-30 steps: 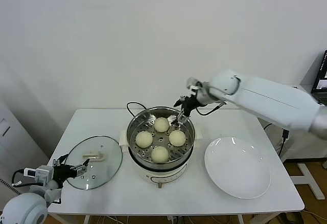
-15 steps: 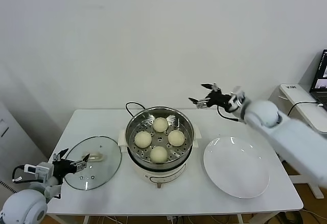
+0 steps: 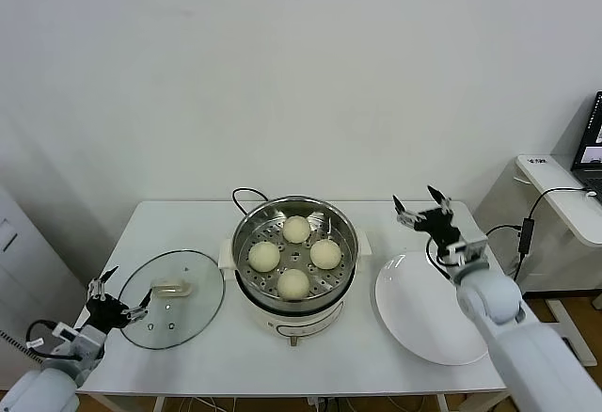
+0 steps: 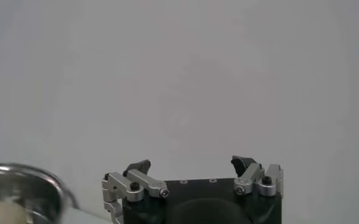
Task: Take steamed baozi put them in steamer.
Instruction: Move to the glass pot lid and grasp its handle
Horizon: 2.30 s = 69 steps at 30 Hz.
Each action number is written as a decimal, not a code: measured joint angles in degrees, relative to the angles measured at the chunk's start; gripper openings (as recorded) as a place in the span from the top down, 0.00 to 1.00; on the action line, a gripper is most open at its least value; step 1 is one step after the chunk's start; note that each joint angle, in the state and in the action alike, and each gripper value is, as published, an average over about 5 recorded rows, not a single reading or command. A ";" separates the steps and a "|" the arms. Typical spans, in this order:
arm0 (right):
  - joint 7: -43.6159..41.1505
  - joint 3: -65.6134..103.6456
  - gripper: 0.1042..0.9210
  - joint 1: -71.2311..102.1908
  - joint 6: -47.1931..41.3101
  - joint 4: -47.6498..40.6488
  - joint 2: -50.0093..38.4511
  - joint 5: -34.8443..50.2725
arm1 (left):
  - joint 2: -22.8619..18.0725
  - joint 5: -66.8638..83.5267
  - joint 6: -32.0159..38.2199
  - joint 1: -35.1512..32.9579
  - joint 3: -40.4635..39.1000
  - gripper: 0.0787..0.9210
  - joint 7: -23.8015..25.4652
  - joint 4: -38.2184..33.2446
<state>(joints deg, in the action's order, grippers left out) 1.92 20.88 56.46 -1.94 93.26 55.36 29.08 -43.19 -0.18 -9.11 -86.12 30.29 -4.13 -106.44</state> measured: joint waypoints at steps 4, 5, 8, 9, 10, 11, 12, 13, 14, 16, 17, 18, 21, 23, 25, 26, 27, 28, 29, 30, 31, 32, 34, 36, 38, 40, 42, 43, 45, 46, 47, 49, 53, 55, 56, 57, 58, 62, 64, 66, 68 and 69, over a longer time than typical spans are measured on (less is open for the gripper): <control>0.31 4.98 0.12 4.46 0.75 0.44 3.69 -2.80 | -1.03 -10.38 4.02 -0.36 -0.65 0.12 -0.19 1.80; 0.32 6.00 0.12 5.31 0.89 0.51 4.46 -3.35 | -1.35 -12.99 4.88 -0.42 -0.82 0.12 -0.29 2.27; 0.19 8.69 0.12 7.49 1.27 0.66 6.48 -4.70 | -2.50 -20.74 6.99 -0.29 -1.33 0.12 -0.85 3.66; 0.08 9.42 0.12 8.12 1.39 0.68 7.06 -5.07 | -2.96 -23.32 7.63 -0.14 -1.54 0.12 -1.13 4.14; -0.05 10.08 0.12 8.70 1.52 0.68 7.61 -5.45 | -3.44 -25.87 8.23 0.06 -1.76 0.12 -1.47 4.64; -0.21 10.66 0.12 9.22 1.65 0.66 8.09 -5.81 | -3.95 -28.36 8.80 0.30 -1.99 0.12 -1.84 5.14; -0.38 11.19 0.12 9.69 1.80 0.64 8.54 -6.16 | -4.49 -30.80 9.29 0.59 -2.23 0.12 -2.25 5.65; -0.56 11.67 0.12 10.11 1.94 0.62 8.97 -6.50 | -5.03 -33.17 9.71 0.92 -2.45 0.12 -2.69 6.18; -0.74 12.10 0.12 10.47 2.07 0.58 9.35 -6.82 | -5.58 -35.42 10.05 1.26 -2.64 0.12 -3.12 6.70; -1.09 12.89 0.12 11.07 2.34 0.46 10.02 -7.43 | -6.72 -39.80 10.54 1.98 -2.96 0.12 -4.02 7.80; -1.22 13.22 0.12 11.30 2.45 0.39 10.31 -7.73 | -7.28 -41.82 10.72 2.35 -3.07 0.12 -4.47 8.34; -1.34 13.54 0.12 11.52 2.55 0.31 10.58 -8.02 | -7.84 -43.80 10.88 2.73 -3.17 0.12 -4.92 8.87; -1.62 14.32 0.12 12.08 2.73 0.10 11.30 -8.78 | -9.48 -49.31 11.25 3.93 -3.38 0.12 -6.25 10.41; -1.85 14.64 0.12 12.37 2.85 -0.02 11.73 -9.21 | -10.55 -52.66 11.37 4.73 -3.44 0.12 -7.00 11.38; -2.11 14.87 0.12 12.55 3.02 -0.17 12.10 -9.66 | -11.58 -55.62 11.40 5.46 -3.43 0.12 -7.60 12.27; -2.25 14.96 0.12 12.60 3.12 -0.25 12.26 -9.89 | -12.09 -56.97 11.39 5.79 -3.41 0.12 -7.86 12.70; -2.38 15.06 0.12 12.67 3.24 -0.33 12.39 -10.12 | -12.59 -58.22 11.36 6.11 -3.39 0.12 -8.09 13.13; -2.51 15.17 0.12 12.75 3.36 -0.40 12.50 -10.34 | -13.06 -59.36 11.31 6.39 -3.38 0.12 -8.27 13.53; -2.63 15.29 0.12 12.86 3.48 -0.45 12.60 -10.53 | -13.52 -60.45 11.25 6.67 -3.38 0.12 -8.41 13.94; -2.74 15.42 0.12 12.99 3.58 -0.47 12.68 -10.69 | -13.97 -61.46 11.16 6.94 -3.38 0.12 -8.53 14.33; -2.83 15.56 0.12 13.12 3.68 -0.49 12.74 -10.82 | -14.37 -62.38 11.06 7.19 -3.41 0.12 -8.61 14.69; -2.91 15.69 0.12 13.24 3.75 -0.49 12.80 -10.93 | -14.77 -63.24 10.96 7.44 -3.44 0.12 -8.70 15.06; -3.07 15.88 0.12 13.41 3.89 -0.50 12.89 -11.15 | -15.54 -64.76 10.77 7.93 -3.48 0.12 -8.91 15.77; -3.23 16.00 0.12 13.52 3.99 -0.51 13.01 -11.40 | -16.29 -66.01 10.57 8.43 -3.49 0.12 -9.13 16.44; -3.38 16.09 0.12 13.65 4.11 -0.52 13.16 -11.65 | -16.99 -67.01 10.37 8.92 -3.49 0.12 -9.35 17.09; -3.54 16.18 0.12 13.84 4.25 -0.52 13.35 -11.91 | -17.62 -67.78 10.24 9.43 -3.50 0.12 -9.60 17.76; -3.72 16.28 0.12 14.05 4.40 -0.52 13.56 -12.13 | -18.22 -68.42 10.20 10.00 -3.50 0.12 -9.86 18.45; -3.80 16.32 0.12 14.15 4.47 -0.52 13.66 -12.23 | -18.50 -68.72 10.19 10.31 -3.51 0.12 -9.96 18.81; -3.91 16.39 0.12 14.30 4.58 -0.52 13.82 -12.39 | -19.07 -69.25 10.12 10.95 -3.55 0.12 -10.11 19.54; -3.94 16.42 0.12 14.37 4.63 -0.52 13.88 -12.45 | -19.33 -69.49 10.08 11.27 -3.57 0.12 -10.15 19.91; -3.97 16.45 0.12 14.43 4.66 -0.52 13.94 -12.52 | -19.58 -69.71 10.02 11.60 -3.60 0.12 -10.18 20.27; -4.02 16.49 0.12 14.54 4.72 -0.51 14.07 -12.63 | -20.05 -70.09 9.88 12.27 -3.63 0.12 -10.26 20.99; -4.09 16.62 0.12 14.78 4.84 -0.46 14.38 -12.90 | -20.96 -70.56 9.61 13.55 -3.50 0.12 -10.54 22.46; -4.10 16.65 0.12 14.86 4.87 -0.45 14.49 -13.01 | -21.41 -70.73 9.53 14.16 -3.40 0.15 -10.63 23.08; -4.10 16.66 0.12 14.88 4.88 -0.44 14.54 -13.05 | -21.61 -70.80 9.51 14.41 -3.37 0.17 -10.64 23.31; -4.10 16.67 0.12 14.89 4.89 -0.41 14.57 -13.07 | -21.80 -70.86 9.49 14.63 -3.36 0.20 -10.64 23.52; -4.10 16.68 0.12 14.89 4.90 -0.37 14.59 -13.09 | -21.97 -70.91 9.48 14.80 -3.36 0.24 -10.64 23.69; -4.09 16.80 0.12 14.87 4.90 -0.26 14.54 -13.10 | -22.37 -71.03 9.50 15.04 -3.36 0.38 -10.61 24.02; -4.09 16.86 0.12 14.84 4.90 -0.26 14.52 -13.11 | -22.46 -71.04 9.58 14.99 -3.36 0.45 -10.57 23.99; -4.09 16.89 0.12 14.81 4.90 -0.28 14.55 -13.11 | -22.54 -70.97 9.73 14.86 -3.37 0.51 -10.49 23.86; -4.09 16.89 0.12 14.79 4.89 -0.28 14.60 -13.12 | -22.58 -70.83 9.93 14.68 -3.36 0.58 -10.43 23.56; -4.09 16.91 0.12 14.76 4.87 -0.28 14.62 -13.11 | -22.58 -70.76 10.04 14.60 -3.33 0.61 -10.41 23.34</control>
<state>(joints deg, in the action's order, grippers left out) -2.17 37.78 71.23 2.93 92.99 69.98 15.97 -65.77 -70.95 0.93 -71.53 26.96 -14.54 -83.10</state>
